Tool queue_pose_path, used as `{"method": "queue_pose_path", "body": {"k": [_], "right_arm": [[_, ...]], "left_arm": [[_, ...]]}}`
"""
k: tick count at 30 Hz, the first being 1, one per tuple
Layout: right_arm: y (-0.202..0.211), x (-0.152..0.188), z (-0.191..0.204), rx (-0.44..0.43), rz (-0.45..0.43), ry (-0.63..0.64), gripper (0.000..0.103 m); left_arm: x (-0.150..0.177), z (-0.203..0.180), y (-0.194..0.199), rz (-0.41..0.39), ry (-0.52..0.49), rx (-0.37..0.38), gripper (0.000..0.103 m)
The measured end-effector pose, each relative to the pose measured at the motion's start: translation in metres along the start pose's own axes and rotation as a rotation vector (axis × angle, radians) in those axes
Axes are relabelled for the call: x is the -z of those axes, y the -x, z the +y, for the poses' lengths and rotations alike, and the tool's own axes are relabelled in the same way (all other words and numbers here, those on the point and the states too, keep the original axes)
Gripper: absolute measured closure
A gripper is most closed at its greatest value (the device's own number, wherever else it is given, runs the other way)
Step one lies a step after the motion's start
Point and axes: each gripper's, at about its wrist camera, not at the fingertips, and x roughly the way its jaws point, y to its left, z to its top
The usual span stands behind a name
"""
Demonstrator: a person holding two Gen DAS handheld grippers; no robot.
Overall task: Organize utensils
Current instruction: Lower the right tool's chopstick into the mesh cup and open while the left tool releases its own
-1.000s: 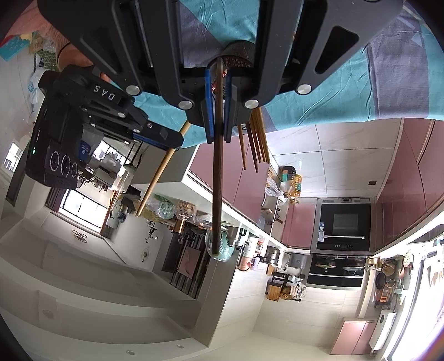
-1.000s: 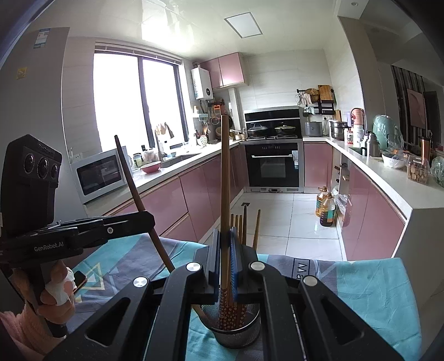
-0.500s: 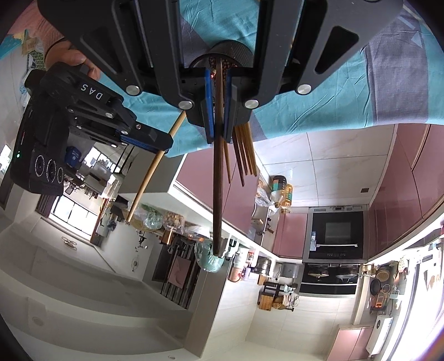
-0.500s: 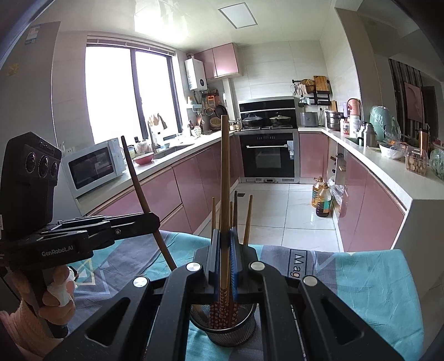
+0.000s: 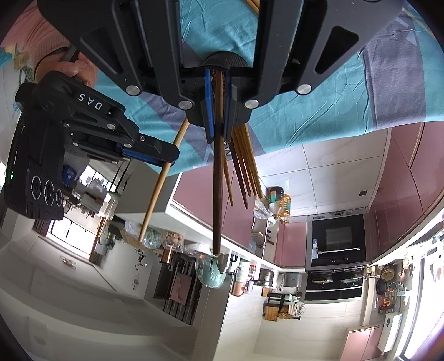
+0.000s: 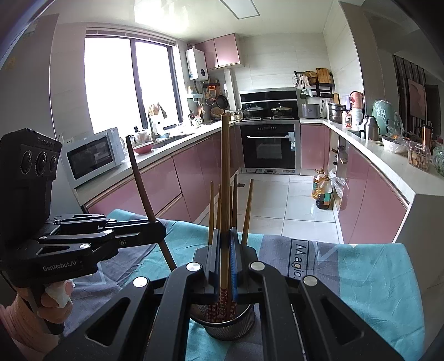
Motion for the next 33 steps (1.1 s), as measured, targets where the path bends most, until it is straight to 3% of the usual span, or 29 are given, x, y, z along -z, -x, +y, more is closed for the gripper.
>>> {"method": "queue_pose_path", "body": {"k": [13, 33], "right_arm": [[-0.020, 0.005, -0.001, -0.004, 0.074, 0.005, 0.097], [-0.047, 0.009, -0.006, -0.006, 0.133, -0.027, 0.097]], "left_arm": [[0.002, 0.001, -0.012, 0.088, -0.030, -0.007, 0.096], [-0.001, 0.002, -0.038, 0.129, -0.009, -0.044, 0.095]]}}
